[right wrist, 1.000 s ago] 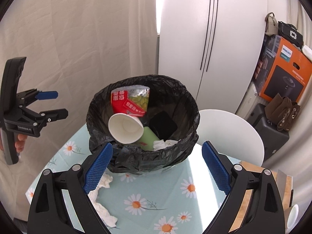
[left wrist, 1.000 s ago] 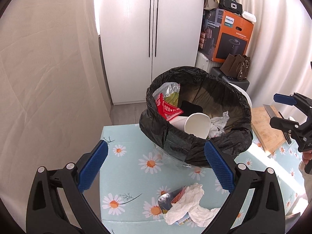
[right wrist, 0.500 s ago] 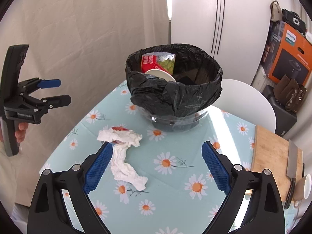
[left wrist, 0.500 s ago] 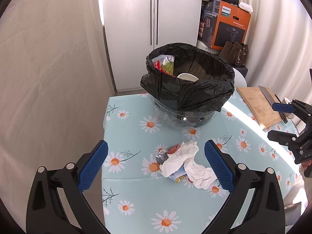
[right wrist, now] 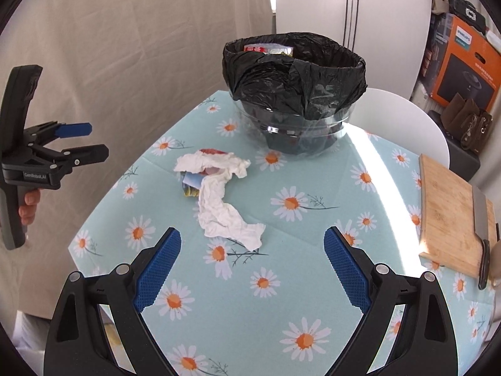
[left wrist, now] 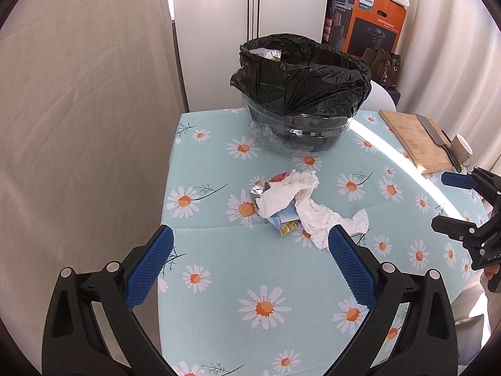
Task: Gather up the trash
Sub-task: 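Move both tools back over the last tissue and foil packet, then close the right gripper on the white tissue and lift it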
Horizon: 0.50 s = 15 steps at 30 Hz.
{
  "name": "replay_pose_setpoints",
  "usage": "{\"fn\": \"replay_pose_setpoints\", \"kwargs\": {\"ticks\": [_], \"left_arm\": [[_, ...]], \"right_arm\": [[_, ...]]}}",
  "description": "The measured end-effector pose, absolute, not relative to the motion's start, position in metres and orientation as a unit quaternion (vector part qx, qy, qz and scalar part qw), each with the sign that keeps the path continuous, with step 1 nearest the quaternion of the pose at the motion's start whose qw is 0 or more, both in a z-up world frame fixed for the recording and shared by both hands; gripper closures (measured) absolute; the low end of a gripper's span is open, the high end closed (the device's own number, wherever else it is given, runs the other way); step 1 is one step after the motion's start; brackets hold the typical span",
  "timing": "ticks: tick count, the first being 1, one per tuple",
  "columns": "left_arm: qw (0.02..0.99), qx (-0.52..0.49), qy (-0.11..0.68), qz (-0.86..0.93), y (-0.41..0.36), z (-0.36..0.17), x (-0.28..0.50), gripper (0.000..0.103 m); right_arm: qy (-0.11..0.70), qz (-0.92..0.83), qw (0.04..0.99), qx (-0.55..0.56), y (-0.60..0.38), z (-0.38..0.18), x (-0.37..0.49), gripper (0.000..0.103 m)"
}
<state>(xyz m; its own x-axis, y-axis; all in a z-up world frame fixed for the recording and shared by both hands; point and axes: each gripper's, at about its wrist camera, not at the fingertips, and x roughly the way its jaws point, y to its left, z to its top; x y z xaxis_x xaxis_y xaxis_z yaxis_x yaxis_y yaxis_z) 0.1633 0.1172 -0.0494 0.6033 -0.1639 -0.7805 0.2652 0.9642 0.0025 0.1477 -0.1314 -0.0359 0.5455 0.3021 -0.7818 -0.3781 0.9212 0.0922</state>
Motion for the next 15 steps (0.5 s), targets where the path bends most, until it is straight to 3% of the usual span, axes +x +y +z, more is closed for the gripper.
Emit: {"fn": "replay_pose_setpoints", "kwargs": {"ticks": [15], "left_arm": [[0.865, 0.045, 0.488, -0.107, 0.14, -0.116, 0.192, 0.006]], "right_arm": [[0.483, 0.218, 0.847, -0.043, -0.1, -0.1, 0.184, 0.015]]}}
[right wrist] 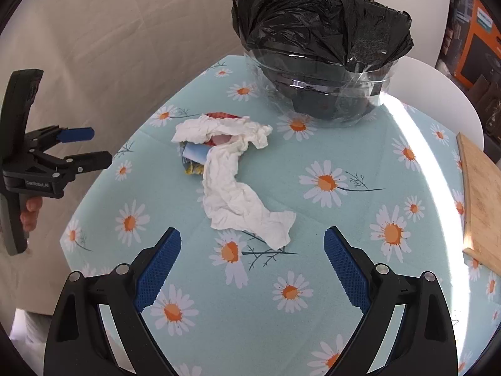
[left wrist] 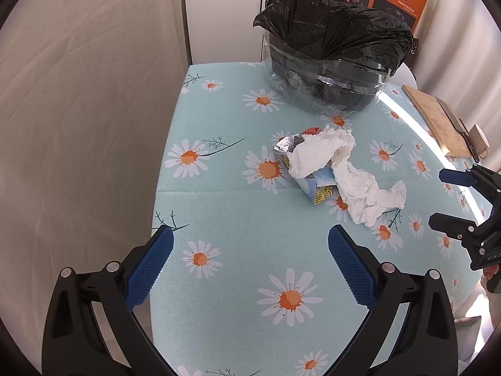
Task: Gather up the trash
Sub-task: 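Close the right gripper on the white tissue and lift it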
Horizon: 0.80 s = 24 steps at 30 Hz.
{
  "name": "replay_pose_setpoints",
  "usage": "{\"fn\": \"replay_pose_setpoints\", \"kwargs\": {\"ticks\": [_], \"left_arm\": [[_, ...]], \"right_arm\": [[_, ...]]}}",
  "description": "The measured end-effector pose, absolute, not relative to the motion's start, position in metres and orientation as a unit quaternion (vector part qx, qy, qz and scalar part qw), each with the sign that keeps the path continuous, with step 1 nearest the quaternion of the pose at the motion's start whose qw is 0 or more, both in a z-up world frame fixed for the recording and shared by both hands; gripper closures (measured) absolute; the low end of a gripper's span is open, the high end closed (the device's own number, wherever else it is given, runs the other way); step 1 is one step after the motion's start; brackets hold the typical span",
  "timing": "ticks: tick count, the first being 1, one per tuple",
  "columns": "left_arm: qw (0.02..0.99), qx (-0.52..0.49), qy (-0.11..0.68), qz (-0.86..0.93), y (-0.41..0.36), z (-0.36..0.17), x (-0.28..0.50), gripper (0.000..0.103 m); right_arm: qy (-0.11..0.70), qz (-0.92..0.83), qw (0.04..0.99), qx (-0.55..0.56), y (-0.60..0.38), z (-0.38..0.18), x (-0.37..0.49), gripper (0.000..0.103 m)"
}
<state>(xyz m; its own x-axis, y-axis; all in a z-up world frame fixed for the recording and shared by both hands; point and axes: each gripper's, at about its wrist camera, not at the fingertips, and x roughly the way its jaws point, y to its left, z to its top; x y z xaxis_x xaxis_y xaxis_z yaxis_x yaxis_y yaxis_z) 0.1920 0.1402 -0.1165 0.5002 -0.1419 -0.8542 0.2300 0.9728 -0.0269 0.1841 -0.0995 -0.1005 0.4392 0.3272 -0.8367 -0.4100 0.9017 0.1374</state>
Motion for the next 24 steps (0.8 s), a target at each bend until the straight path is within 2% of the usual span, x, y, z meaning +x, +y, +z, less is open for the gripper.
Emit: {"fn": "replay_pose_setpoints", "kwargs": {"ticks": [13, 15, 18, 19, 20, 24], "left_arm": [[0.841, 0.045, 0.515, -0.157, 0.14, -0.155, 0.238, 0.006], [0.841, 0.038, 0.512, -0.169, 0.141, -0.156, 0.241, 0.006], [0.838, 0.027, 0.514, -0.183, 0.142, -0.159, 0.246, 0.006], [0.837, 0.026, 0.515, -0.183, 0.142, -0.16, 0.247, 0.006], [0.835, 0.026, 0.517, -0.183, 0.142, -0.162, 0.249, 0.006], [0.829, 0.025, 0.524, -0.192, 0.137, -0.164, 0.25, 0.006]], "right_arm": [[0.519, 0.24, 0.818, -0.065, -0.054, -0.141, 0.229, 0.015], [0.52, 0.241, 0.817, -0.067, -0.049, -0.145, 0.234, 0.018], [0.522, 0.233, 0.817, -0.073, -0.042, -0.151, 0.24, 0.047], [0.527, 0.234, 0.813, -0.077, -0.04, -0.154, 0.242, 0.074], [0.531, 0.231, 0.811, -0.088, -0.037, -0.156, 0.243, 0.092], [0.511, 0.207, 0.828, -0.099, -0.048, -0.139, 0.238, 0.093]]}}
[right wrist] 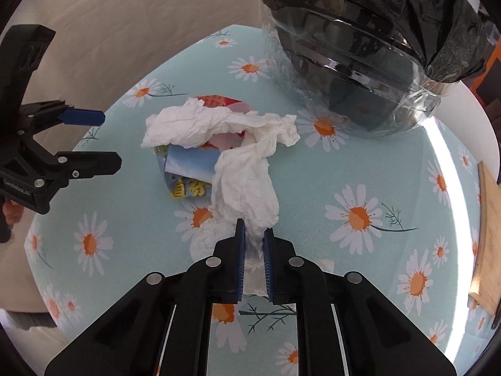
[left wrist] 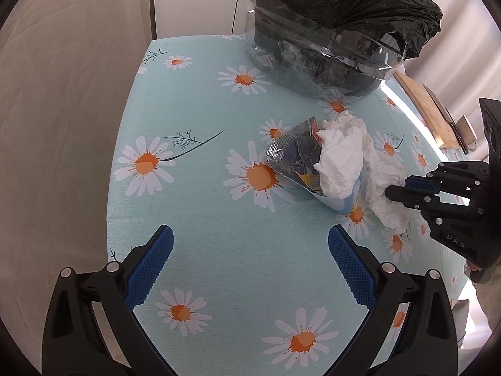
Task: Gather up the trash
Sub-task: 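Close the right gripper on the white tissue and lift it, then lower the left gripper onto the colourful foil packet and close it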
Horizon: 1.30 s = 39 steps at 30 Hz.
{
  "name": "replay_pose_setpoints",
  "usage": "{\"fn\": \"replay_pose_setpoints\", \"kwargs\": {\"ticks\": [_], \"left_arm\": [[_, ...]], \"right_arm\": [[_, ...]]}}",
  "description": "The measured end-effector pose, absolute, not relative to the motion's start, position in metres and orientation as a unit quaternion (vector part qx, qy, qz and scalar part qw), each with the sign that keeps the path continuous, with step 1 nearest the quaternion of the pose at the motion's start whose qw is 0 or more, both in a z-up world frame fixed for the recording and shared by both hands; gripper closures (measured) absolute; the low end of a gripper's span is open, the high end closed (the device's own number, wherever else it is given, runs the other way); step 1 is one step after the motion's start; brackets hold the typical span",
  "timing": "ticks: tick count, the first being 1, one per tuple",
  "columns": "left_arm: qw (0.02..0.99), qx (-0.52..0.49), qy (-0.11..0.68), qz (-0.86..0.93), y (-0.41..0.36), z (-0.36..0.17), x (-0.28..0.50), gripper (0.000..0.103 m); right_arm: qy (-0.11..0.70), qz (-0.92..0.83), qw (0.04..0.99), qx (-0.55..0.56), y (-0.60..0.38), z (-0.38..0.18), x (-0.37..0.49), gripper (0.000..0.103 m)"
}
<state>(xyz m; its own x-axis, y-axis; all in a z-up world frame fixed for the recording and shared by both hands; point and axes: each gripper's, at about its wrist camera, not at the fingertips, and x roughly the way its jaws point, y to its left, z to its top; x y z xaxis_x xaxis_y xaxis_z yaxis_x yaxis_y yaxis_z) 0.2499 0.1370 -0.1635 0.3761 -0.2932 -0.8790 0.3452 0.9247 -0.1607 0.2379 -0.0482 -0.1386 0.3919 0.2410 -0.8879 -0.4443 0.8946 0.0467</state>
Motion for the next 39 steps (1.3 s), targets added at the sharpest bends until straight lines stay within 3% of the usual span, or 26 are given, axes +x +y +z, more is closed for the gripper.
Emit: {"fn": "replay_pose_setpoints", "kwargs": {"ticks": [14, 26, 39], "left_arm": [[0.813, 0.034, 0.518, -0.263, 0.085, -0.151, 0.256, 0.006], [0.796, 0.098, 0.518, -0.298, 0.02, -0.154, 0.282, 0.006], [0.747, 0.133, 0.566, -0.323, 0.005, -0.191, 0.318, 0.006]], "right_arm": [[0.435, 0.153, 0.886, -0.053, -0.141, -0.049, 0.189, 0.093], [0.458, 0.082, 0.885, 0.026, -0.214, -0.055, 0.152, 0.093], [0.474, 0.036, 0.877, 0.069, -0.235, -0.069, 0.155, 0.092]]}}
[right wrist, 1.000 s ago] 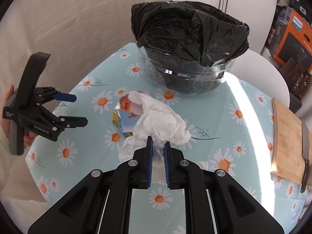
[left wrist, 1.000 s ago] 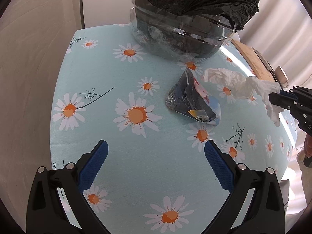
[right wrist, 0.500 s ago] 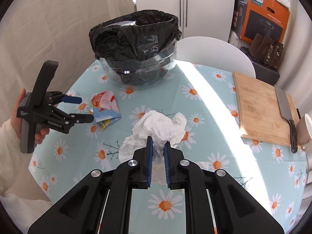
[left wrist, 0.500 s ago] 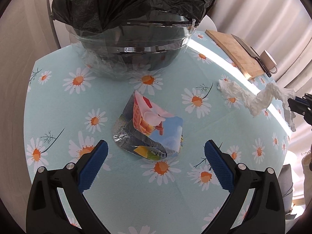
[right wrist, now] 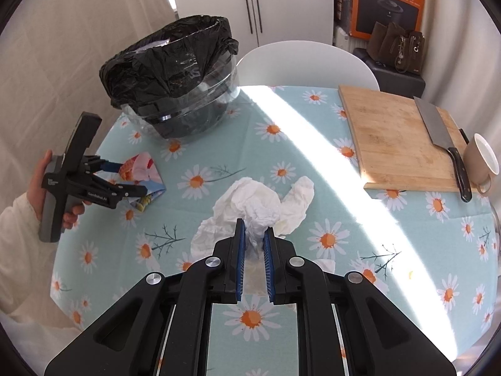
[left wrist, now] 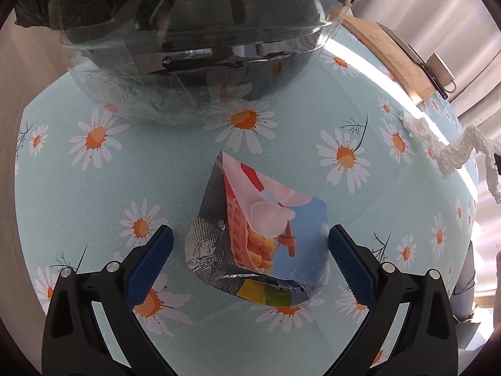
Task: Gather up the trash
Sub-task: 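Lower the left gripper onto the colourful foil packet and close it, then carry the foil packet with the left gripper over the bin while the right gripper carries the tissue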
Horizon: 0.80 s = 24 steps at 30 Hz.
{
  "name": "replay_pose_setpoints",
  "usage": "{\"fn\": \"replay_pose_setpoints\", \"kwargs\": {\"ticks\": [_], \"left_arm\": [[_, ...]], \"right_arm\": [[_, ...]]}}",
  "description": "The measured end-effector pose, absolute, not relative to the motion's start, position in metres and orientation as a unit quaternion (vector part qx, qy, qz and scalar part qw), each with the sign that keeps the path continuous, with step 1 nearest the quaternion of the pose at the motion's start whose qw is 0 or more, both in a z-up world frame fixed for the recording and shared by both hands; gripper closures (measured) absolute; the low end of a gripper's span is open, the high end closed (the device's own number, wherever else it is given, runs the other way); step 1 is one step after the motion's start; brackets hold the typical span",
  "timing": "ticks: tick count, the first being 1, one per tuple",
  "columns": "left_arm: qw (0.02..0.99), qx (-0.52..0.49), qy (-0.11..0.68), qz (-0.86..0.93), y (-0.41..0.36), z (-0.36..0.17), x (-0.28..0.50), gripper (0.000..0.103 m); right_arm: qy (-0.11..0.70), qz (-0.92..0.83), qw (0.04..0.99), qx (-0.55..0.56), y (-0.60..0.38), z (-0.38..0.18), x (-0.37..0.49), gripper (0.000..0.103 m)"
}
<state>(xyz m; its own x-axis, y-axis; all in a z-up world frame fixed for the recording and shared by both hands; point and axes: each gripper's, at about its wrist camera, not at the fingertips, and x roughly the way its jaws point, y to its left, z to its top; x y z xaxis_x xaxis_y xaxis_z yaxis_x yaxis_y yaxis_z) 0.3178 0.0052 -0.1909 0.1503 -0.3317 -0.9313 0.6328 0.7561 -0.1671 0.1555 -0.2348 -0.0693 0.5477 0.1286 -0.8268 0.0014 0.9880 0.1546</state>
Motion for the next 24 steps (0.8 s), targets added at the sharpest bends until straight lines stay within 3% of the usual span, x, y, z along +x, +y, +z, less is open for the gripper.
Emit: {"fn": "replay_pose_setpoints", "kwargs": {"ticks": [4, 7, 10, 17, 24], "left_arm": [[0.745, 0.149, 0.557, -0.334, 0.002, -0.192, 0.314, 0.007], [0.748, 0.182, 0.545, -0.334, 0.0, -0.19, 0.309, 0.02], [0.744, 0.183, 0.544, -0.343, 0.001, -0.186, 0.306, 0.041], [0.75, 0.161, 0.55, -0.331, 0.018, -0.175, 0.297, 0.052], [0.765, 0.171, 0.546, -0.295, 0.043, -0.165, 0.27, 0.054]], "right_arm": [[0.481, 0.034, 0.873, 0.067, -0.231, -0.076, 0.16, 0.092], [0.483, 0.042, 0.872, 0.069, -0.228, -0.077, 0.161, 0.092], [0.481, 0.044, 0.873, 0.065, -0.224, -0.076, 0.161, 0.092], [0.471, 0.058, 0.879, 0.05, -0.215, -0.063, 0.158, 0.092], [0.46, 0.076, 0.884, 0.028, -0.2, -0.049, 0.147, 0.092]]}}
